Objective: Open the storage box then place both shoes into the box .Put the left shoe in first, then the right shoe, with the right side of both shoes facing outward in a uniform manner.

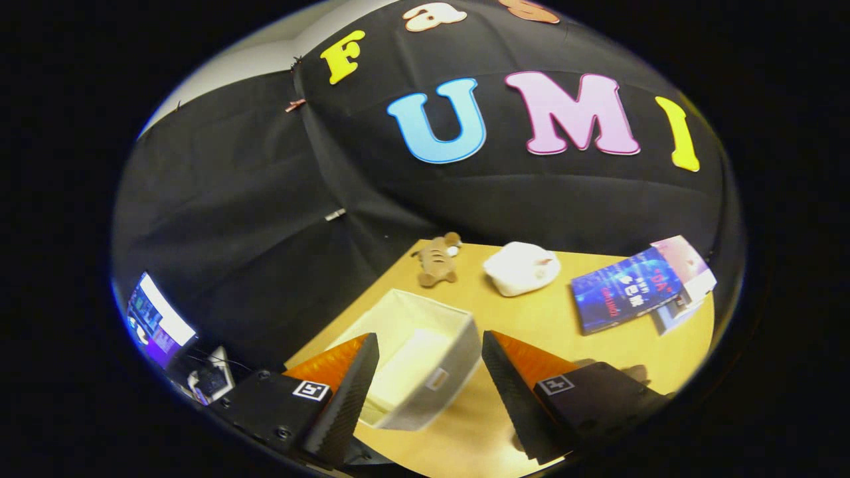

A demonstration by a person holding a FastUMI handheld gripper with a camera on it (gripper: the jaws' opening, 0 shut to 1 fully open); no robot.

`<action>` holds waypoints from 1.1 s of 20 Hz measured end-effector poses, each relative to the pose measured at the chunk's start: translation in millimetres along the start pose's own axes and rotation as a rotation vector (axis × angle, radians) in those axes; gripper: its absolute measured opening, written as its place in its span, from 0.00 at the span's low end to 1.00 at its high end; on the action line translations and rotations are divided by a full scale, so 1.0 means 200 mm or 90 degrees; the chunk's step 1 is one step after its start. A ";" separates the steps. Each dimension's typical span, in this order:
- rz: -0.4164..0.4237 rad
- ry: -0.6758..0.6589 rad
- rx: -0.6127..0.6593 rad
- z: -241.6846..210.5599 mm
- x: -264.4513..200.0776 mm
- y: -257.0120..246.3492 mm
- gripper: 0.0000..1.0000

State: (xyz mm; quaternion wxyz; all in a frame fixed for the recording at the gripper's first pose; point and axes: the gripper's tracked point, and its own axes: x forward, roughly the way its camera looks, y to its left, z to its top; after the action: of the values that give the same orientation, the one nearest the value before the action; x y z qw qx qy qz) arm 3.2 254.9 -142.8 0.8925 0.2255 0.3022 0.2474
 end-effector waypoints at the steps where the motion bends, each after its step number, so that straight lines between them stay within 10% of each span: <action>1: -0.027 0.014 -0.013 -0.07 -0.02 -0.09 0.97; 12: -0.183 0.173 -0.094 -0.79 -0.04 -0.79 0.93; 22: -0.255 0.216 -0.091 -1.08 0.23 -1.12 0.57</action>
State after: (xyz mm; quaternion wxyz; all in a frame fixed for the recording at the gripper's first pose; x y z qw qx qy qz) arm -36.6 162.7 -440.1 0.8740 0.0528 0.4677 0.1209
